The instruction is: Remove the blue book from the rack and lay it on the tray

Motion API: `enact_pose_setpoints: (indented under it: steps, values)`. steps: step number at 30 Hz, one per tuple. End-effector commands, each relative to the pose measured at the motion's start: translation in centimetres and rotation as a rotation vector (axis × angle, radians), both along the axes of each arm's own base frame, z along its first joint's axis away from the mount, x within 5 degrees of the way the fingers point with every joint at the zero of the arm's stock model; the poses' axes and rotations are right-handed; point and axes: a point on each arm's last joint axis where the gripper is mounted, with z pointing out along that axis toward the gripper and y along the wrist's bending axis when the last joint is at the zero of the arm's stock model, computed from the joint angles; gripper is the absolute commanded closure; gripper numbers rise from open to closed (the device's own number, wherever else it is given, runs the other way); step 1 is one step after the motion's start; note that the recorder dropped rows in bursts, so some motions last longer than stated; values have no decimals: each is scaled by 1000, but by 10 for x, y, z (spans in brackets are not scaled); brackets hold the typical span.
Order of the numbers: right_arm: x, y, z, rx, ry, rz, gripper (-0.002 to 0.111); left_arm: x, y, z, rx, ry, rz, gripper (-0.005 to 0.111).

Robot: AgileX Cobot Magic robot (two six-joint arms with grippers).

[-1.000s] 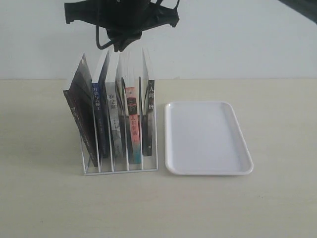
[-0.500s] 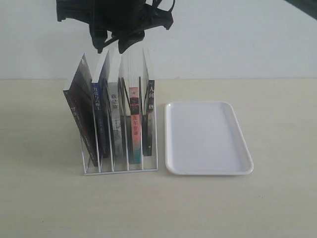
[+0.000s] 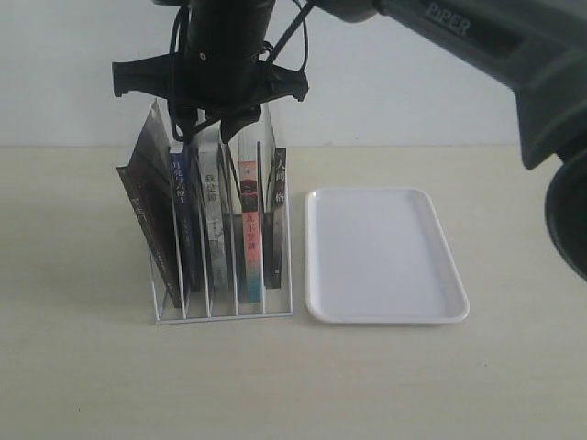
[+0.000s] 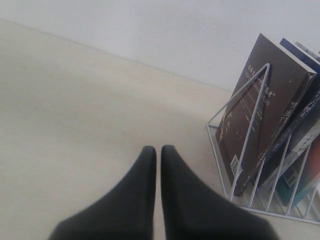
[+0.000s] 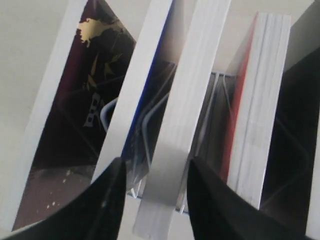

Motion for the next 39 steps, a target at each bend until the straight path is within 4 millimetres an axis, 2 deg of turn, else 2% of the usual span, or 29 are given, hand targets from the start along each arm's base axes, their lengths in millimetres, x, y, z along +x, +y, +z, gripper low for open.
enact_pose_setpoints:
  steps: [1, 13, 15, 19, 26, 29, 37, 39]
  values:
    - [3, 0, -5, -9, 1, -15, 69, 0, 0, 0, 3, -12, -1, 103]
    - [8, 4, -22, -38, 25, -43, 70, 0, 0, 0, 3, -12, -1, 103]
    - [8, 4, -22, -38, 25, -43, 78, 0, 0, 0, 3, -12, -1, 103]
    - [8, 4, -22, -39, 26, -43, 108, 0, 0, 0, 3, -12, -1, 103]
    - [8, 3, -22, -39, 26, -43, 108, 0, 0, 0, 3, -12, -1, 103]
    - [6, 1, -13, -28, 11, -44, 108, 0, 0, 0, 3, -12, -1, 103]
    - [-4, -16, 34, 5, -91, -58, 108, 0, 0, 0, 3, -12, -1, 103]
    - [-6, -18, 39, 14, -99, -59, 108, 0, 0, 0, 3, -12, -1, 103]
